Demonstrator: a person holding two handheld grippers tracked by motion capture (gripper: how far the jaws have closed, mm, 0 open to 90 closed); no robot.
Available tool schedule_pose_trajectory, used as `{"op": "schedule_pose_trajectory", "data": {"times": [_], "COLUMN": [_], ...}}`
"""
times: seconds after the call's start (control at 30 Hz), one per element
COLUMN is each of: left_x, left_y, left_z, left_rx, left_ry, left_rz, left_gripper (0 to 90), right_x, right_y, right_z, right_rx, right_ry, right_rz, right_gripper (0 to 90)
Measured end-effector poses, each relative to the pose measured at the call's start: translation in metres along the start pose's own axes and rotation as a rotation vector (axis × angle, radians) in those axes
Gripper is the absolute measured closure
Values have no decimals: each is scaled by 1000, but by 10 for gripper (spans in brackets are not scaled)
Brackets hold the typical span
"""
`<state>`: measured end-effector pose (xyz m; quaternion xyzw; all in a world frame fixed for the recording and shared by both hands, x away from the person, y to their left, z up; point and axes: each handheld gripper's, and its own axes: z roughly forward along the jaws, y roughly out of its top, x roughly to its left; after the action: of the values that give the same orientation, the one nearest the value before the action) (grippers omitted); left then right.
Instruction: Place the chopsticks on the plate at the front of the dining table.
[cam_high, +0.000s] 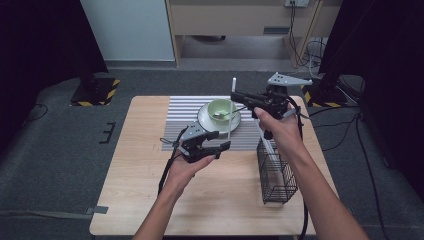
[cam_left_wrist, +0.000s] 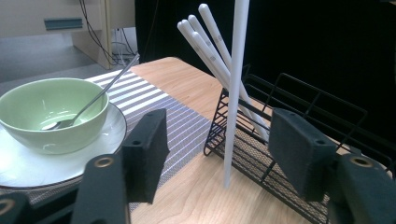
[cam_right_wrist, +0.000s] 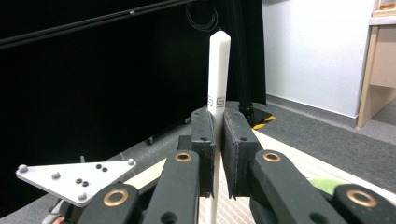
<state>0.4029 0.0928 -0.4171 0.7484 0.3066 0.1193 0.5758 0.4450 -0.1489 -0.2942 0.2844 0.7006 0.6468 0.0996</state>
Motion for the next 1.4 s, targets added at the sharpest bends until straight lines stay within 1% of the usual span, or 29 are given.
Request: {"op": "schedule_pose_trajectory", "data": {"times": [0.2, 0.23, 0.27, 0.37, 0.47, 0.5, 0.73, 1.03, 1.13, 1.4], "left_x": [-3, -3, -4, -5, -6, -6, -7, -9, -10, -9], "left_y": [-1, -1, -1, -2, -2, -1, -2, -3, -3, -8], "left_z": [3, 3, 3, 4, 4, 4, 4, 5, 6, 7], "left_rx": [9, 9, 8, 1, 0, -1, 7, 5, 9, 15], "left_ry": [-9, -10, 1, 1, 3, 3, 3, -7, -2, -13], "left_rz": [15, 18, 26, 23, 27, 29, 36, 36, 38, 23], "left_gripper": [439, 469, 483, 525, 541, 562, 625, 676, 698, 733], "right_x": [1, 1, 1, 0, 0, 0, 2, 4, 4, 4], "right_y": [0, 0, 0, -1, -1, -1, 0, 2, 3, 5], "right_z": [-1, -1, -2, -2, -2, -2, 0, 0, 0, 0], "right_rx": [3, 3, 3, 1, 3, 2, 5, 3, 2, -3], "right_ry": [7, 7, 7, 10, 10, 12, 20, 21, 21, 23], "right_rz": [3, 2, 3, 7, 10, 11, 15, 14, 13, 17], "right_gripper": [840, 840, 840, 840, 840, 840, 840, 840, 839, 840]}}
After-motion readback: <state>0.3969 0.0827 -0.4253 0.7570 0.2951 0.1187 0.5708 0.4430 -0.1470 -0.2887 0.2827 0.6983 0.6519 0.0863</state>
